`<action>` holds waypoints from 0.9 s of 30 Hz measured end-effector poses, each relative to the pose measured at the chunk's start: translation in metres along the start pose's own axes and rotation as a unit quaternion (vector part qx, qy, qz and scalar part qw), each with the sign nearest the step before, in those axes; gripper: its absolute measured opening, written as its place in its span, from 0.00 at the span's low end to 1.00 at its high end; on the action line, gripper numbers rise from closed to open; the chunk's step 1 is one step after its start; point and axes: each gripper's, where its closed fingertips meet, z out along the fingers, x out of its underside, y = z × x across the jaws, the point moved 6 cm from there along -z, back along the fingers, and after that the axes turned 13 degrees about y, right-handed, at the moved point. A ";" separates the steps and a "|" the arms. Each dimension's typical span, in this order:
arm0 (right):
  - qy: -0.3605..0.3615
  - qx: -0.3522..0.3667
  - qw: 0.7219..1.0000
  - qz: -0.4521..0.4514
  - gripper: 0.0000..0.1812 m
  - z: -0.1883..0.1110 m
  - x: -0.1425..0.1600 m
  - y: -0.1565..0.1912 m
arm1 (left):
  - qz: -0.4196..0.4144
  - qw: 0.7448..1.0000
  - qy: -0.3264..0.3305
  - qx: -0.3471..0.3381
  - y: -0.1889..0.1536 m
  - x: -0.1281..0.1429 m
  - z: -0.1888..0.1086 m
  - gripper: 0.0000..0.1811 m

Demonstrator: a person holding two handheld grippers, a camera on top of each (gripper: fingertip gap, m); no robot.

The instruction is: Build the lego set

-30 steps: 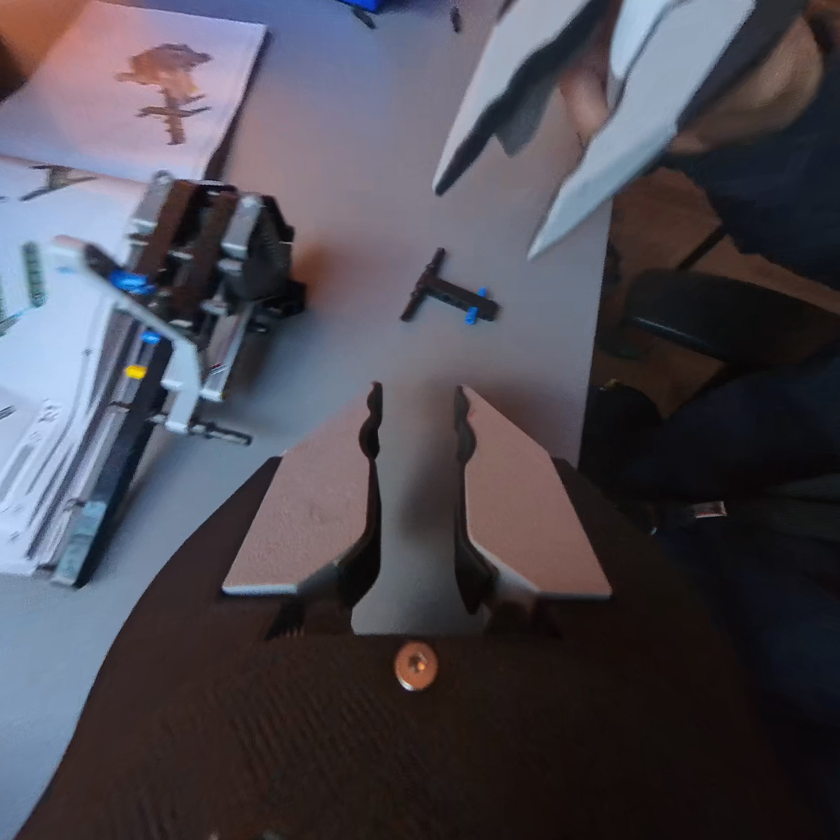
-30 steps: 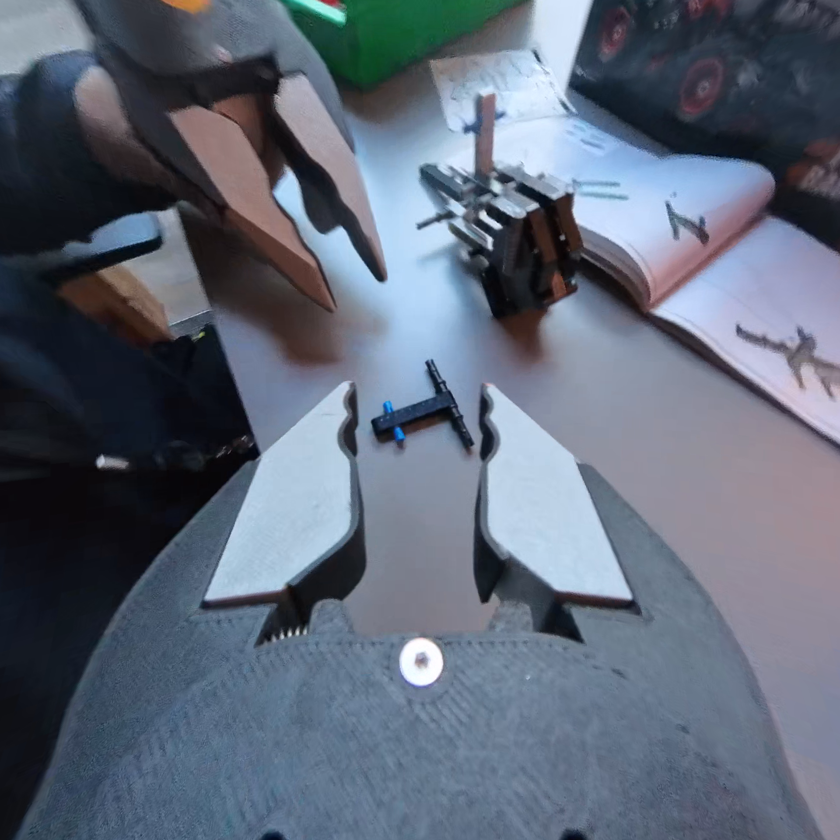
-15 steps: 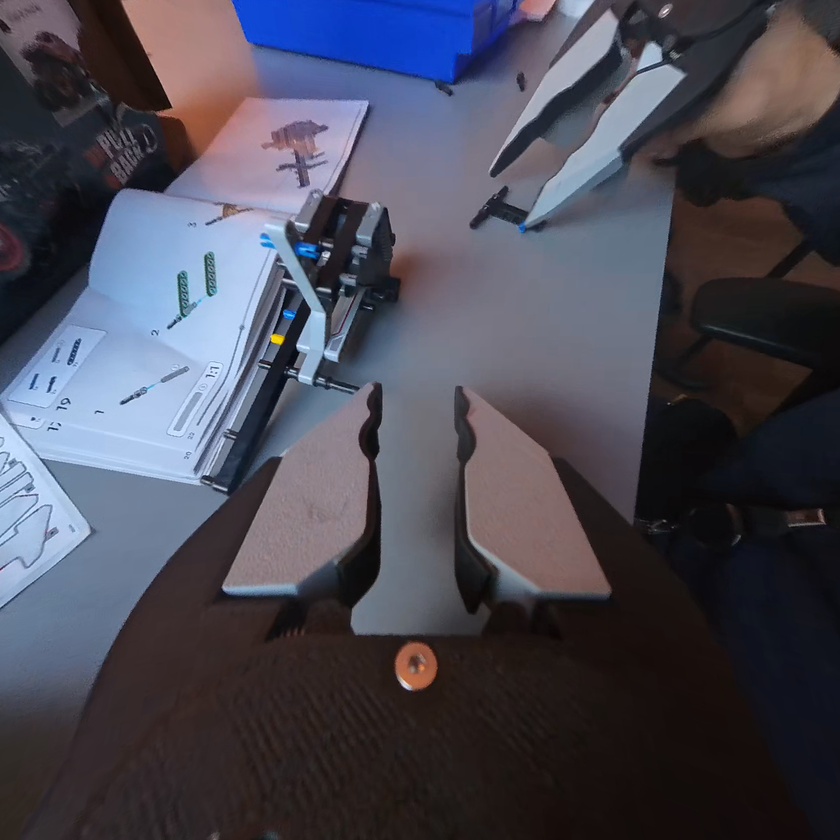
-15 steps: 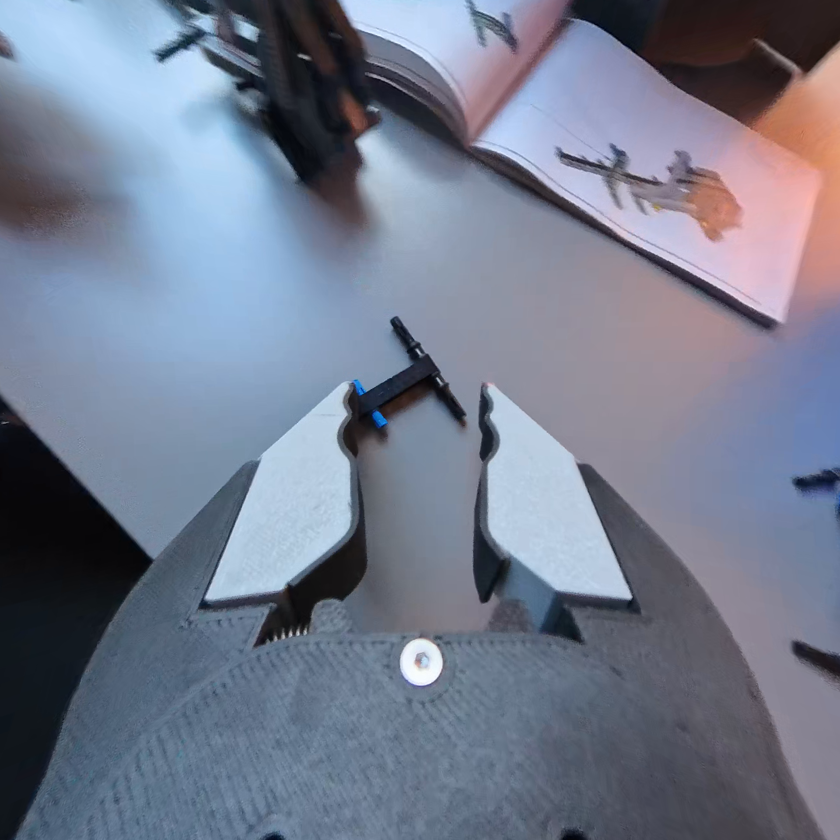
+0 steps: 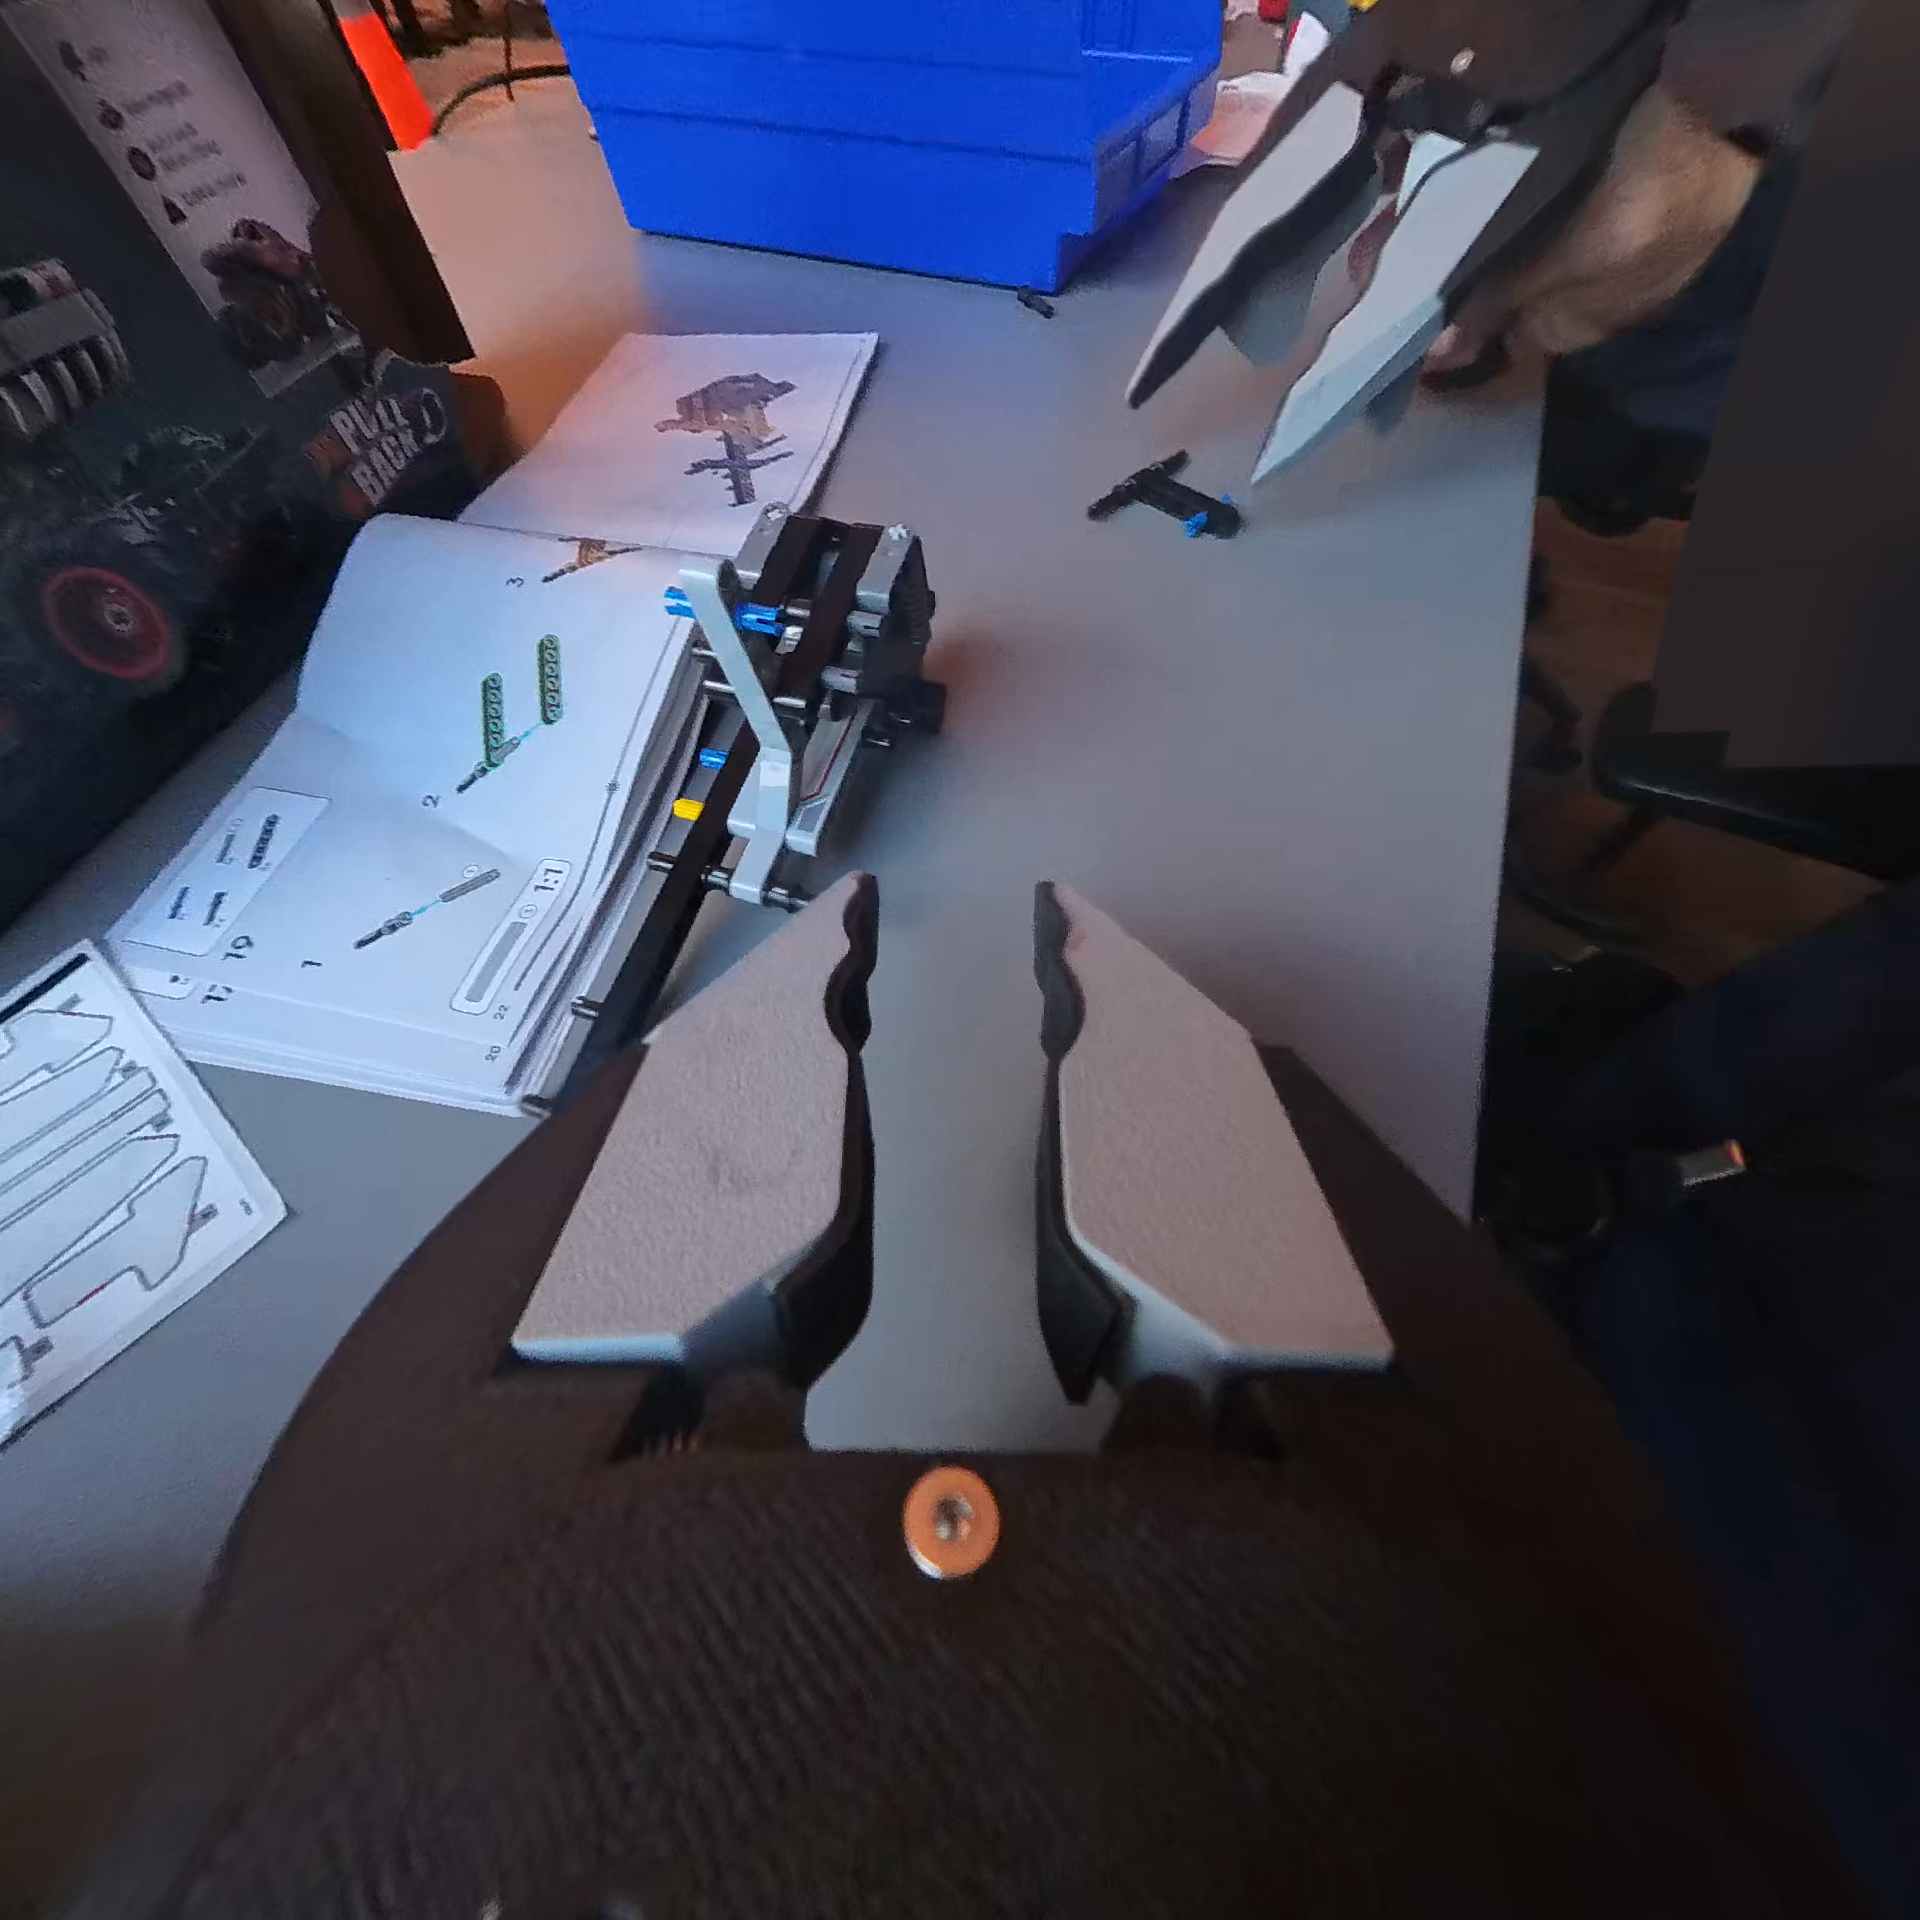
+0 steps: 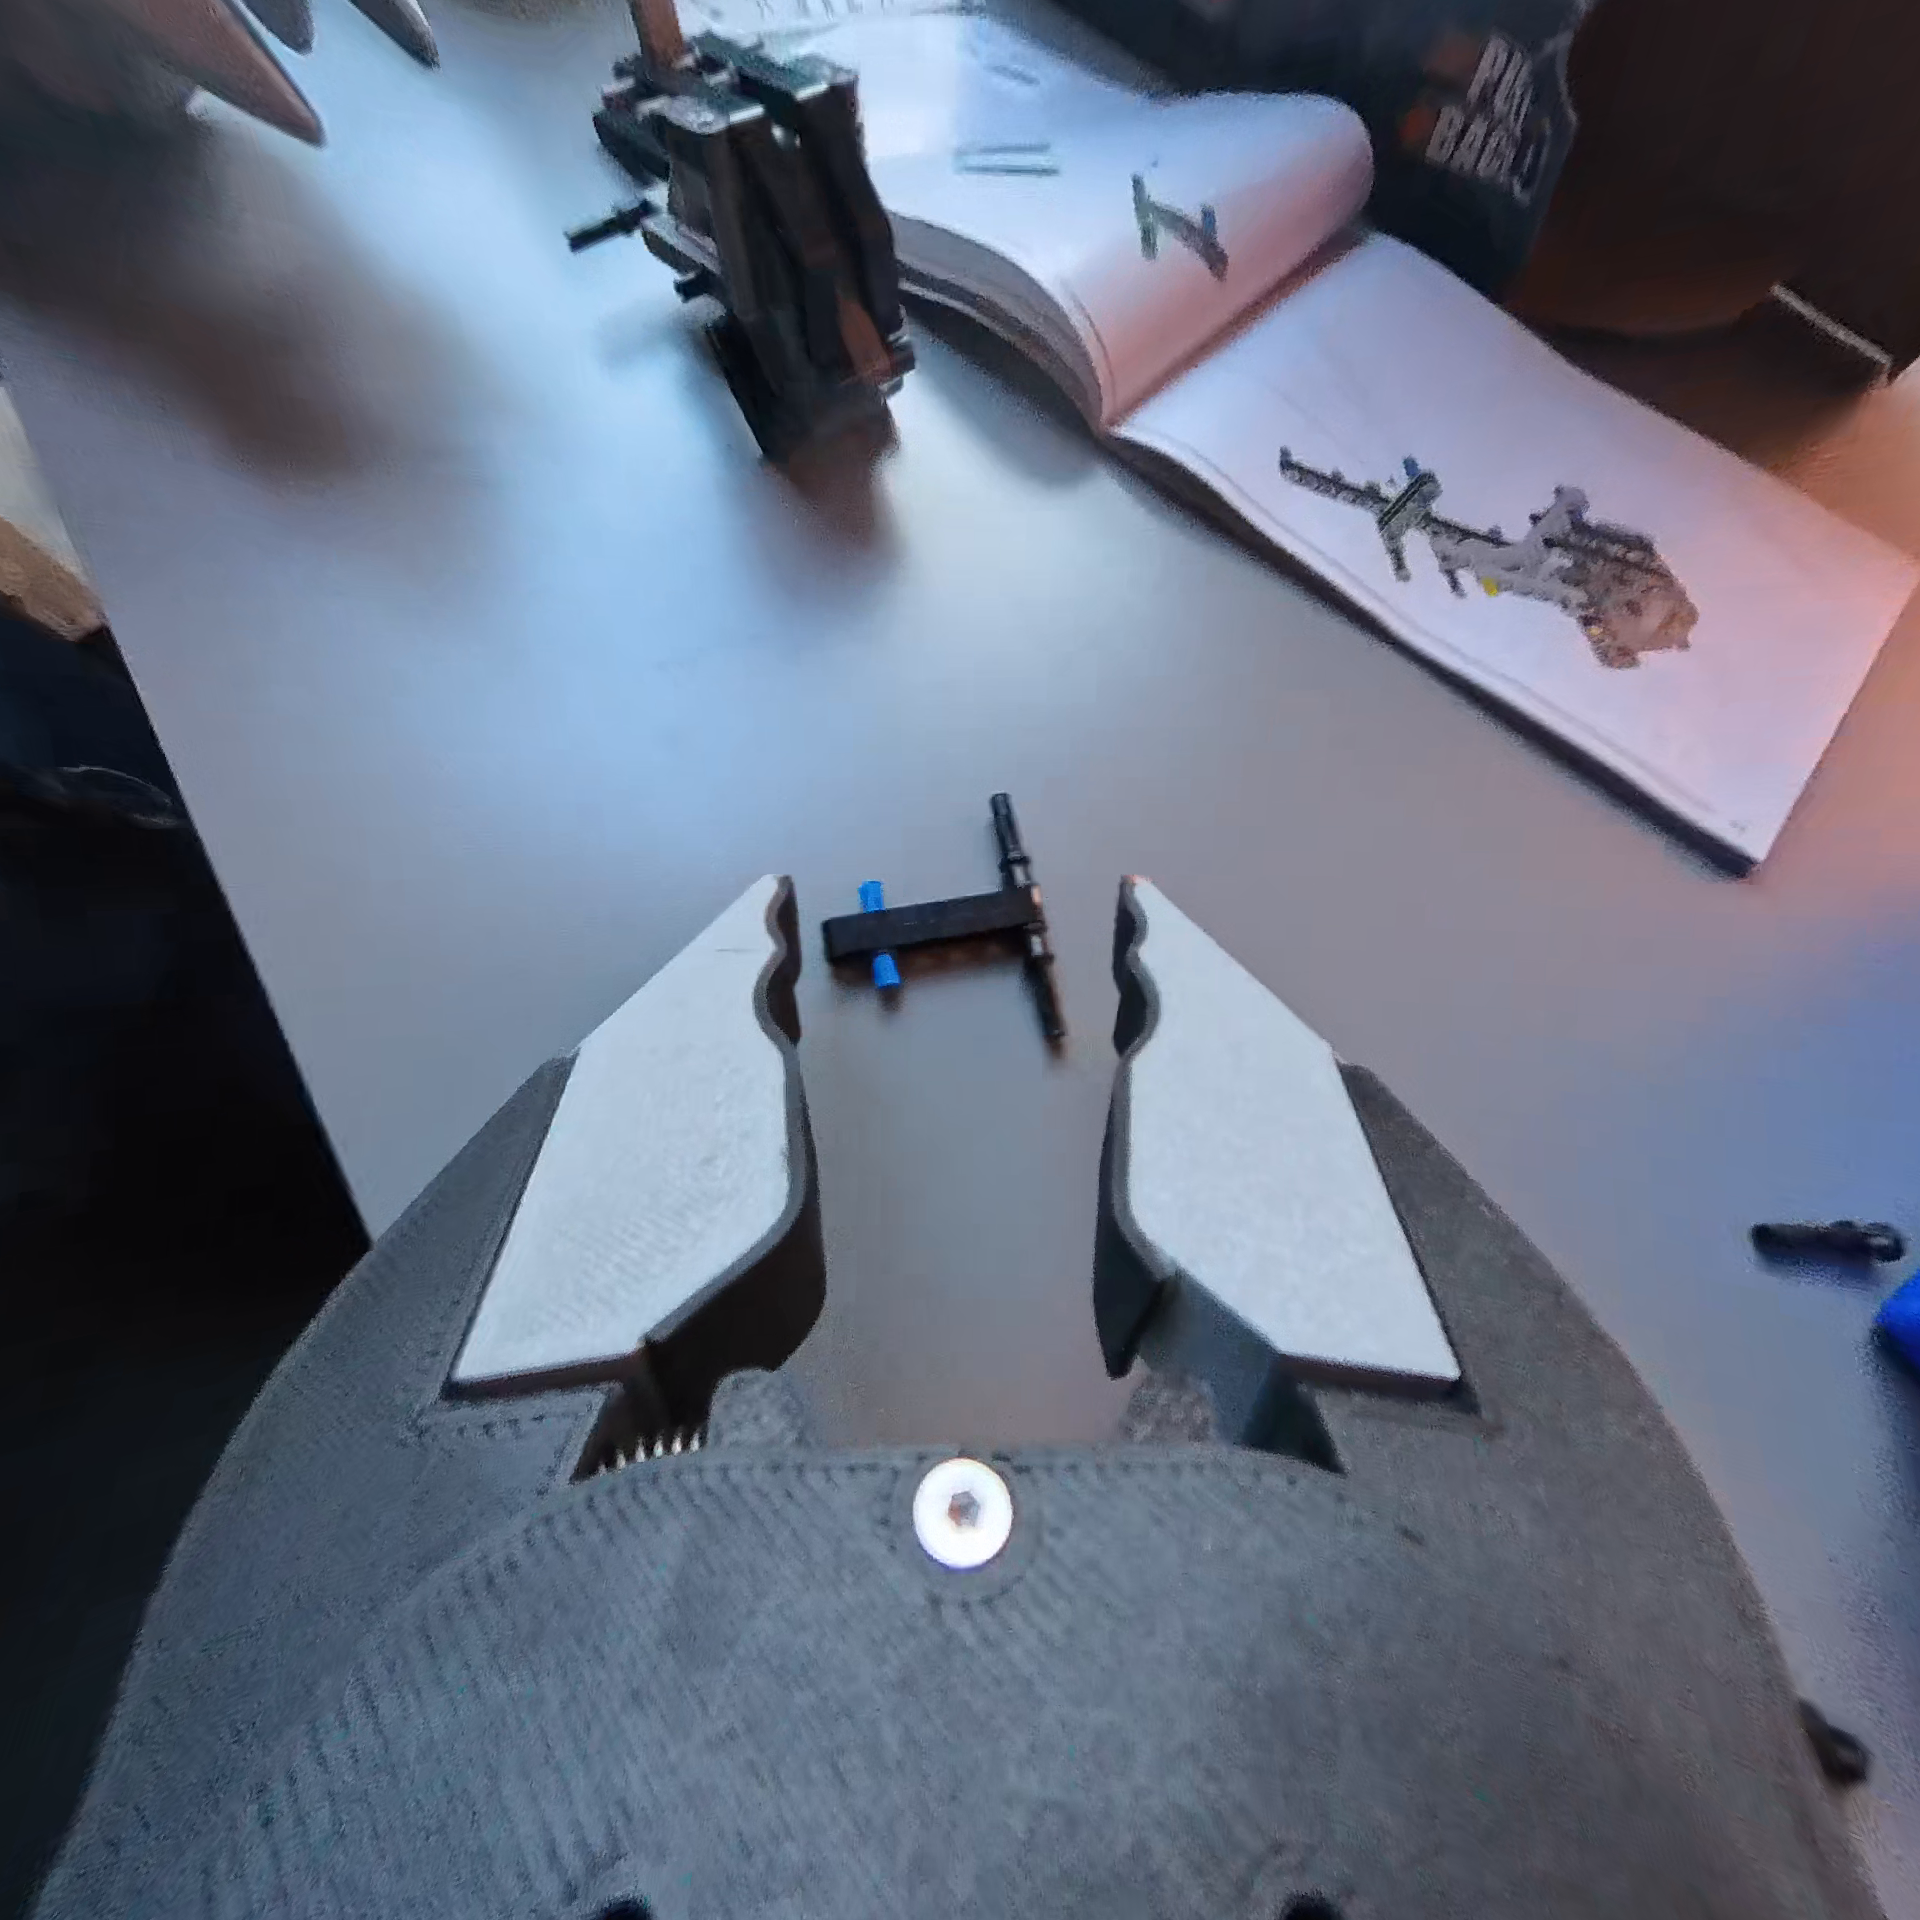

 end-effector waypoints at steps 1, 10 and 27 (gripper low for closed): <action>-0.006 -0.003 1.000 -0.005 0.33 0.000 0.001 -0.005 | -0.001 1.000 -0.001 -0.008 0.002 0.000 0.000 0.15; -0.084 0.031 0.996 -0.023 0.29 -0.007 -0.005 -0.054 | -0.003 0.998 -0.023 -0.060 0.028 -0.003 -0.002 0.13; -0.104 0.045 0.991 -0.076 0.29 -0.010 -0.008 -0.037 | -0.013 0.996 -0.060 -0.067 0.048 -0.006 -0.009 0.12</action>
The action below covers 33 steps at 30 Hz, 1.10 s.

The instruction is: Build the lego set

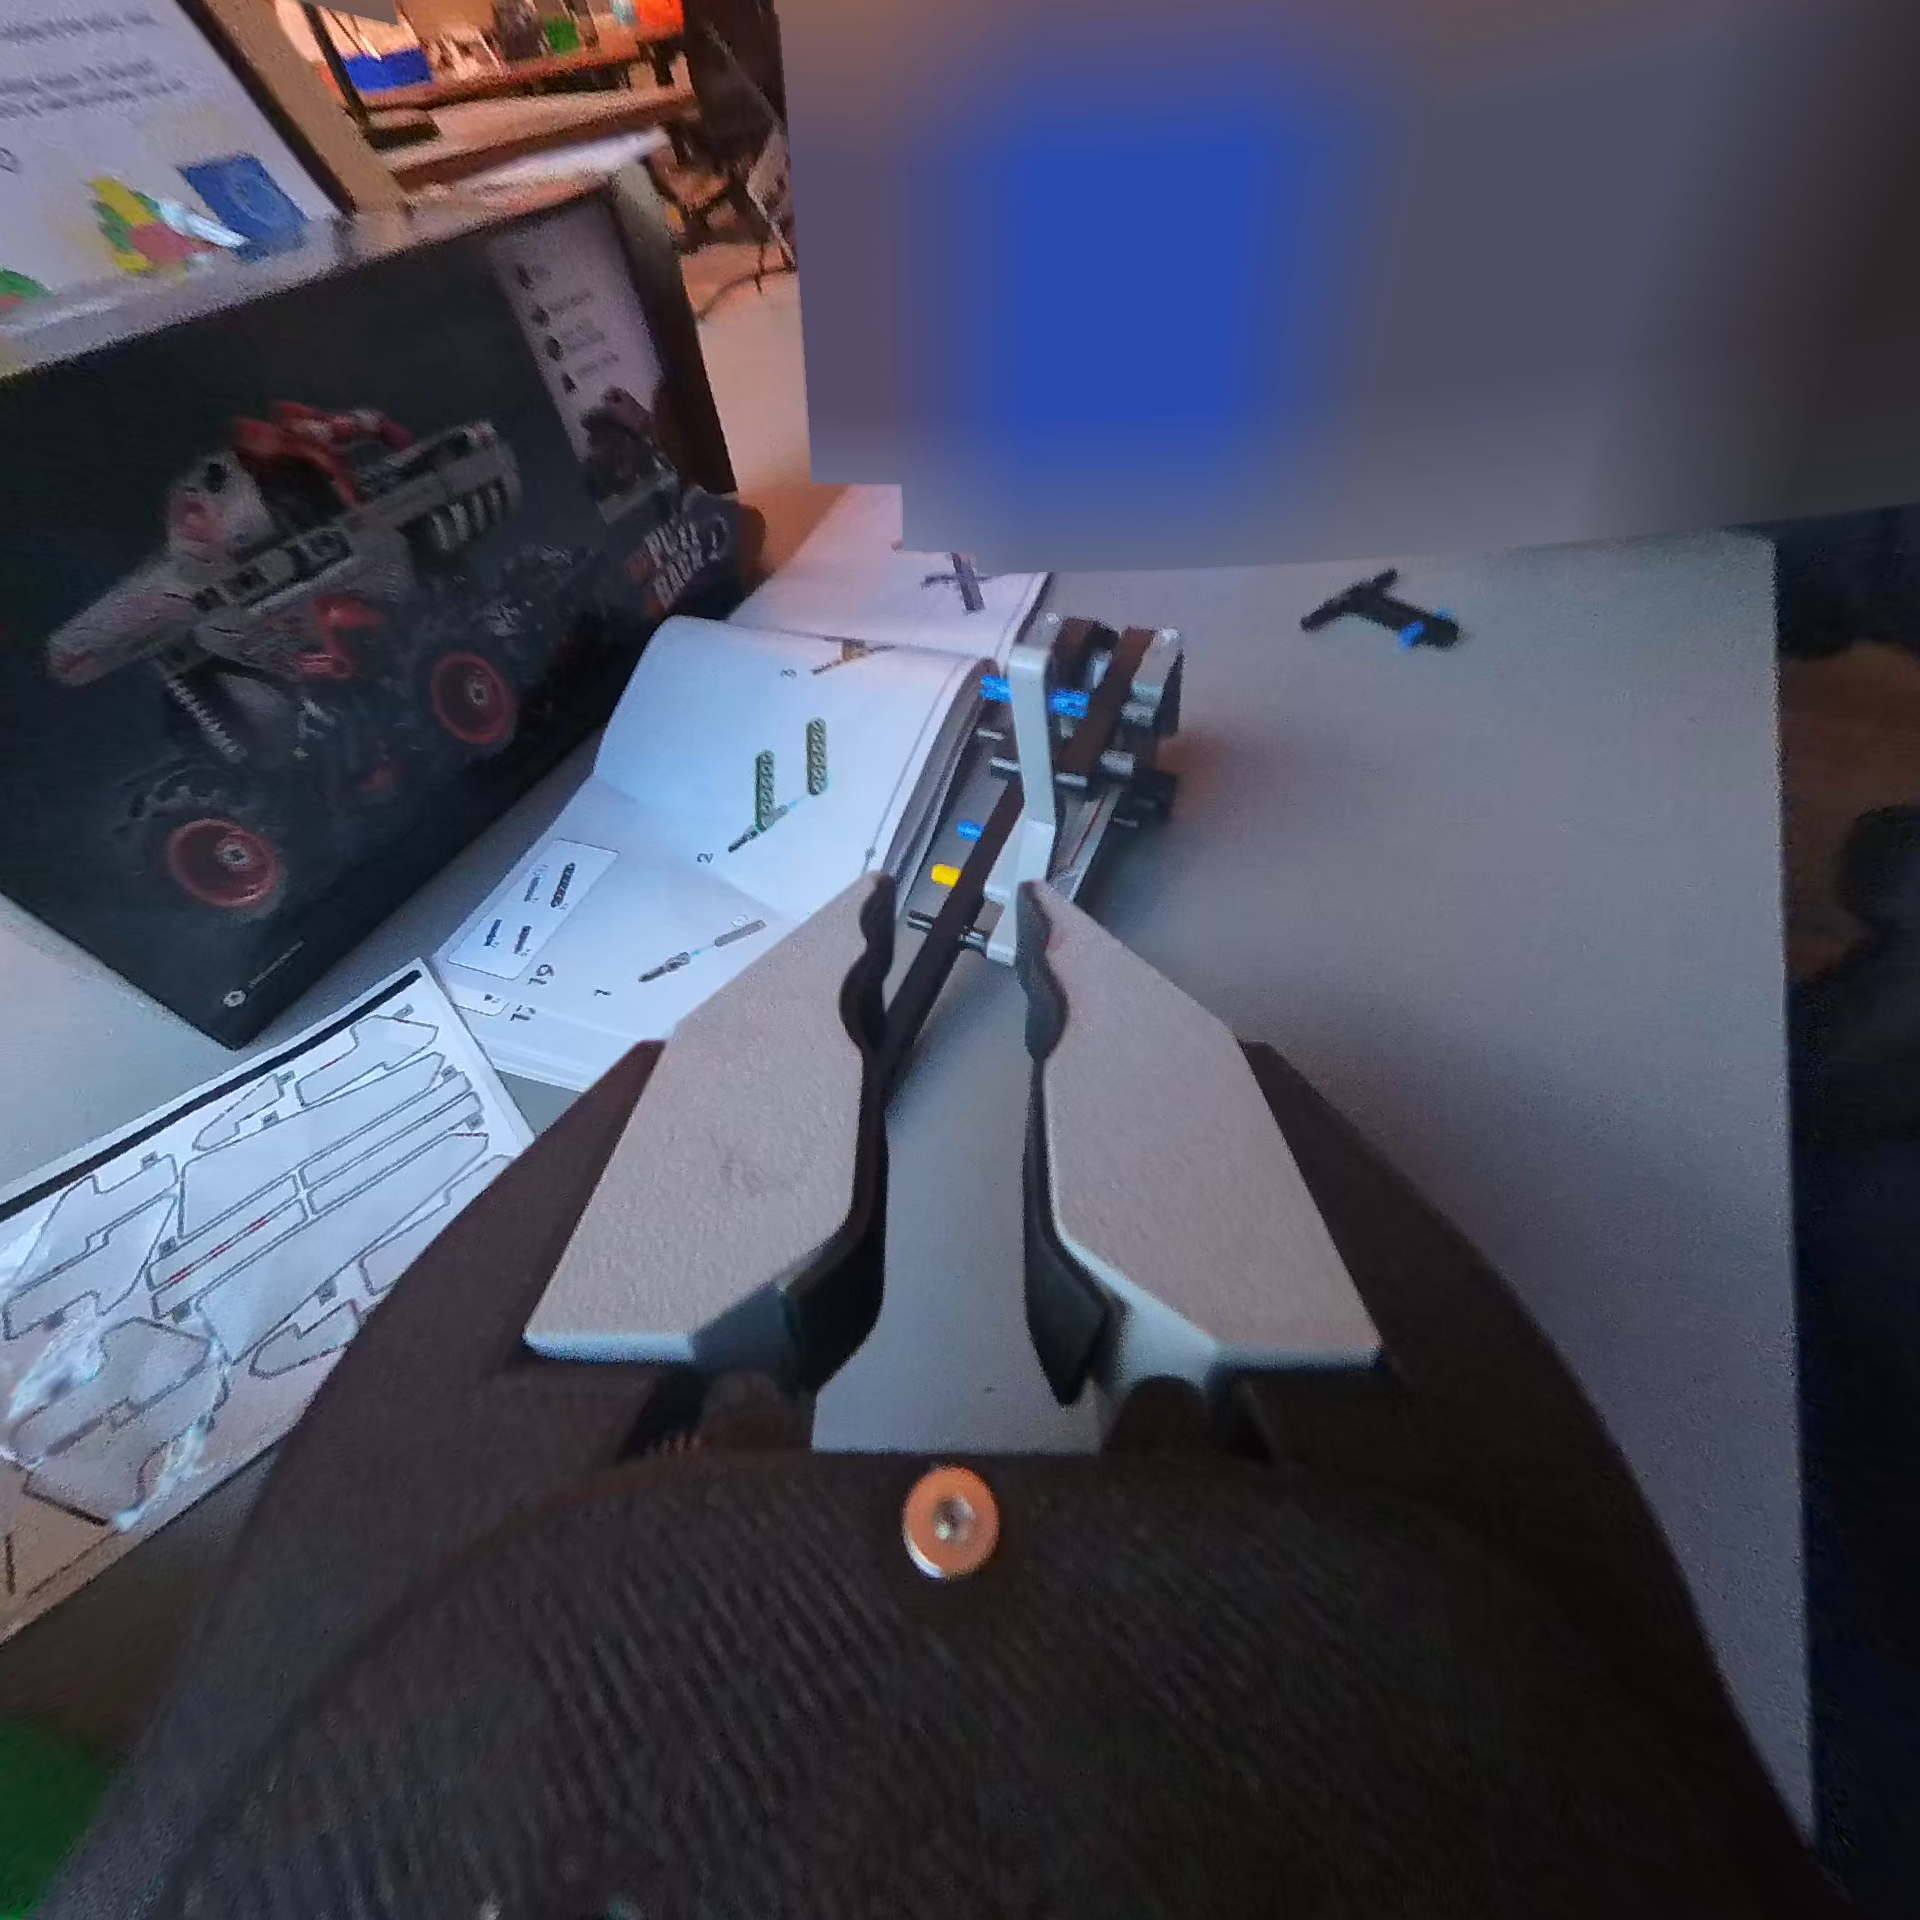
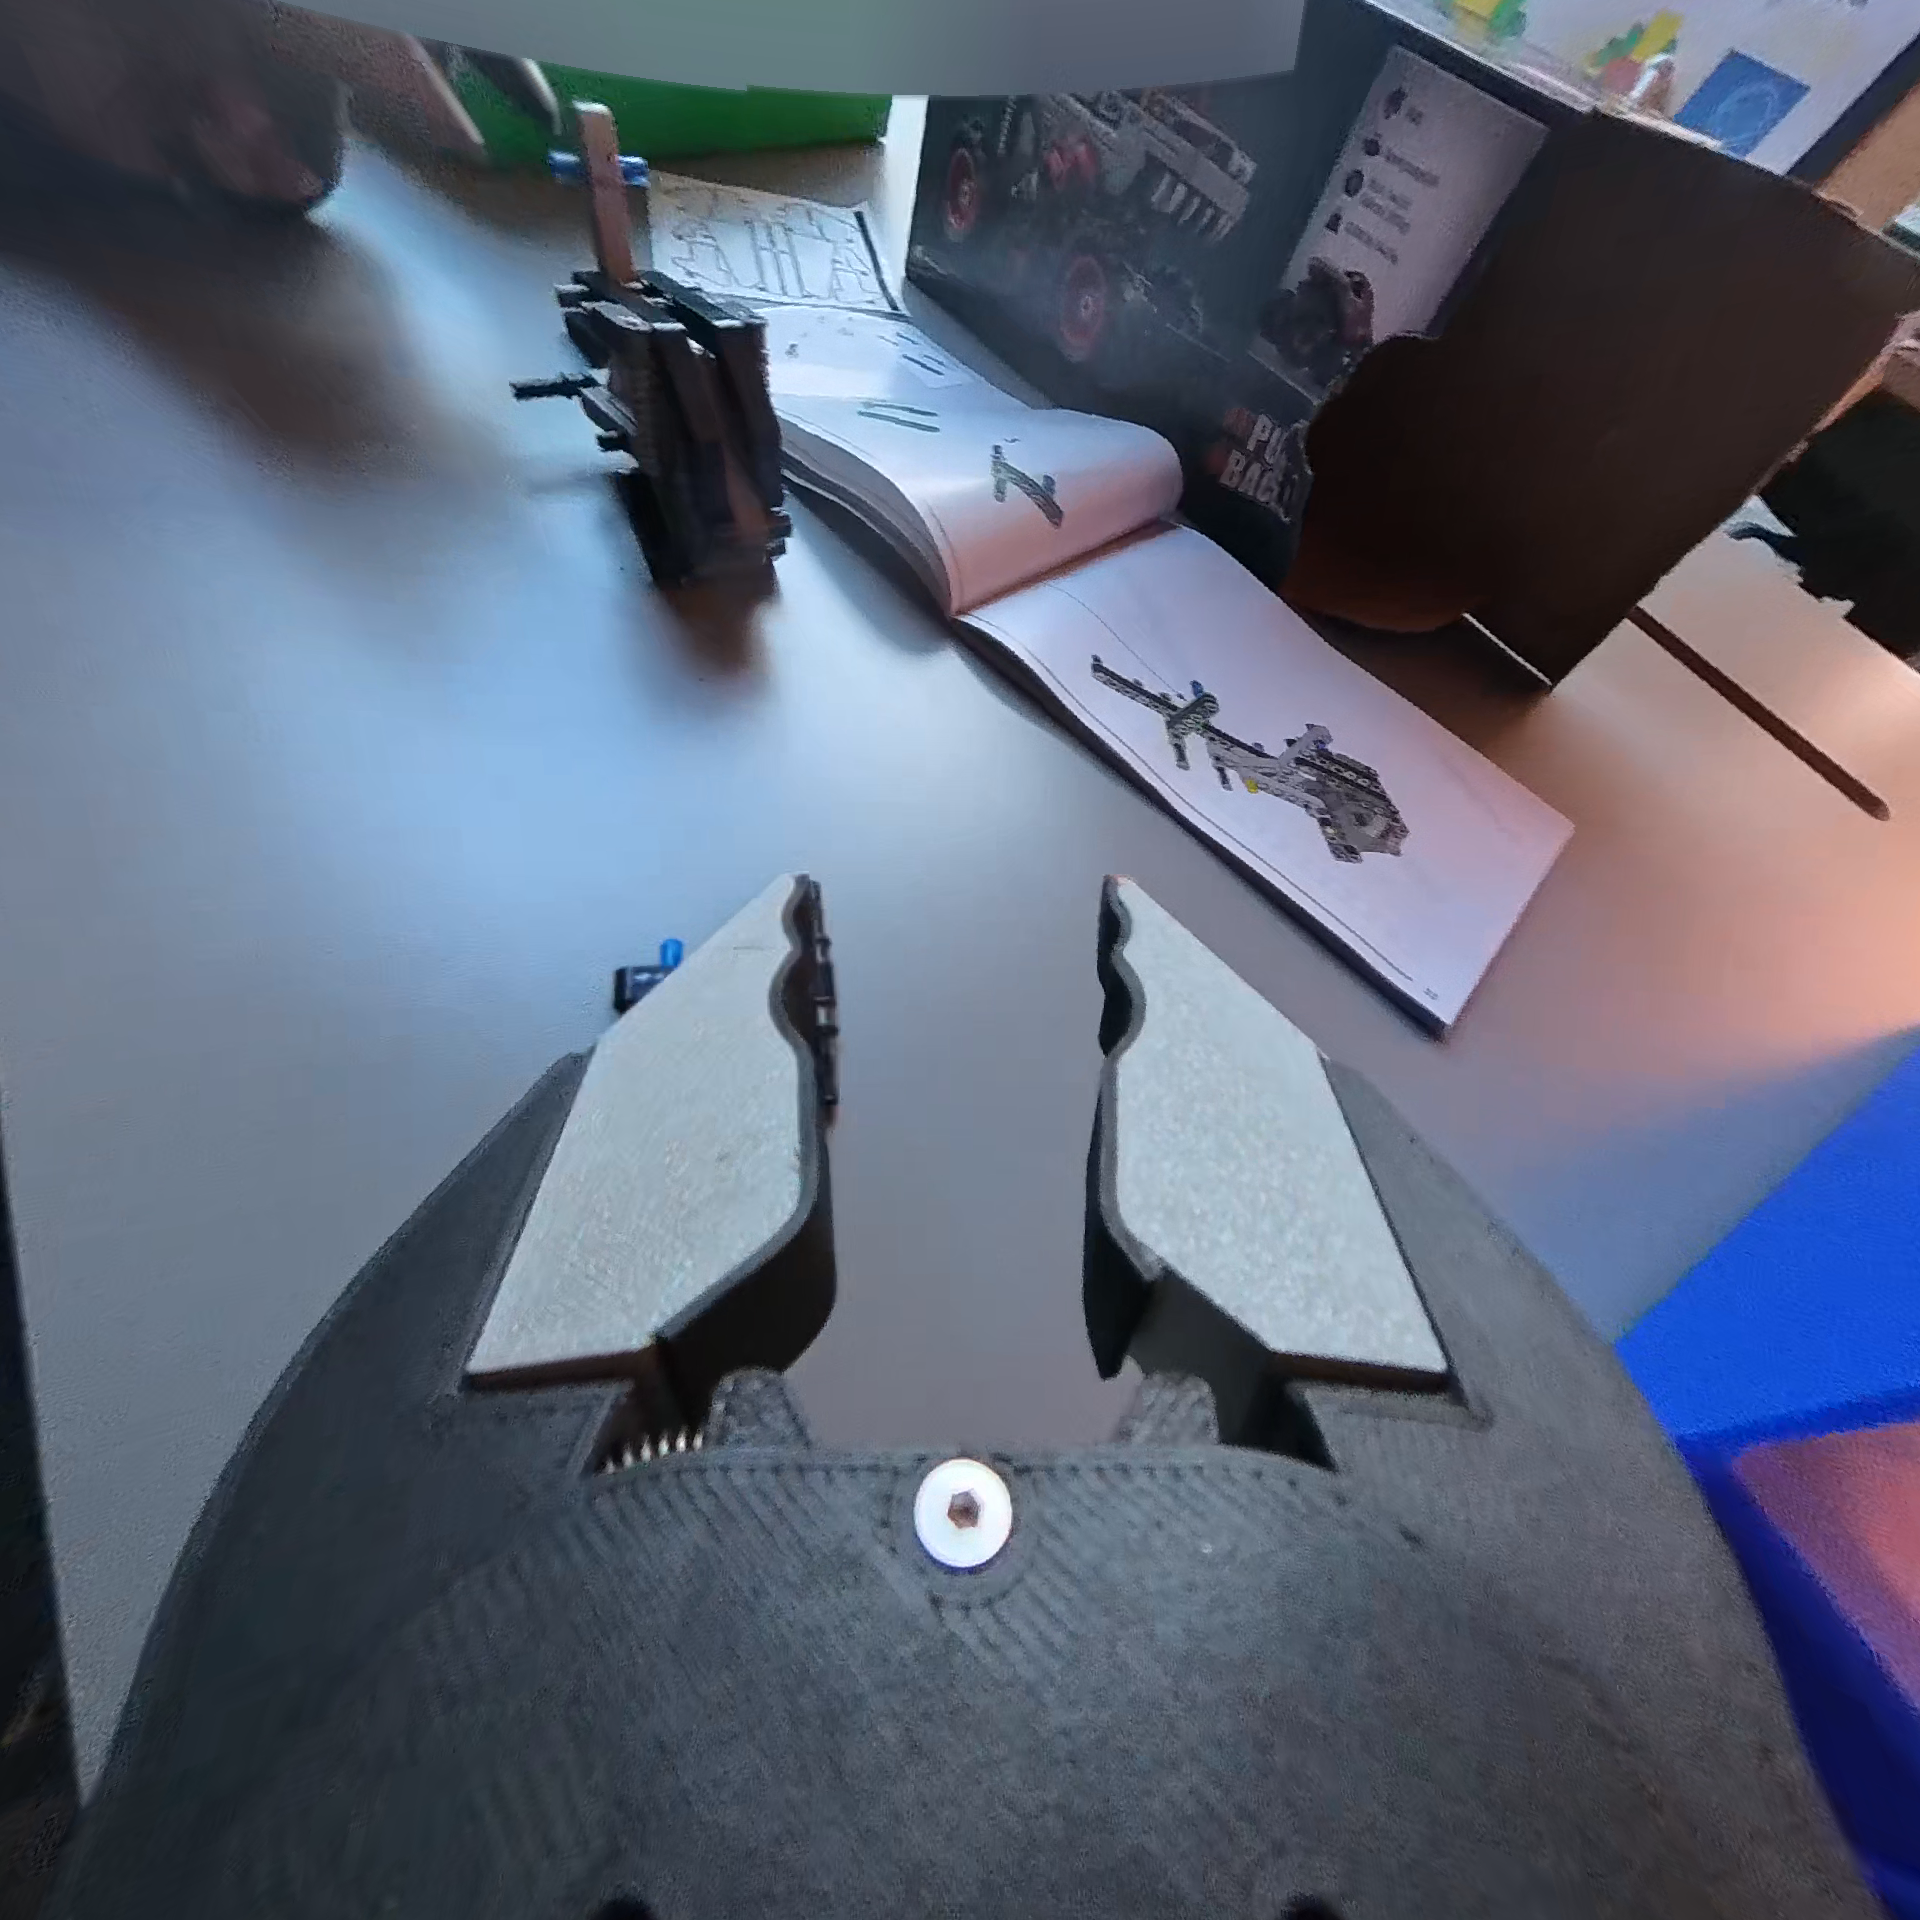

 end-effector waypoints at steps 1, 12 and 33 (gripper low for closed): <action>-0.004 -0.008 1.000 0.002 0.30 0.000 -0.001 0.002 | -0.009 1.000 -0.011 0.011 0.001 0.000 -0.004 0.11; -0.048 -0.055 0.996 0.050 0.28 -0.011 -0.003 -0.001 | -0.005 0.975 0.209 0.074 0.028 0.039 0.016 0.17; -0.009 -0.052 0.999 0.009 0.26 -0.006 0.001 0.010 | -0.149 0.950 0.195 0.195 -0.088 0.017 0.032 0.28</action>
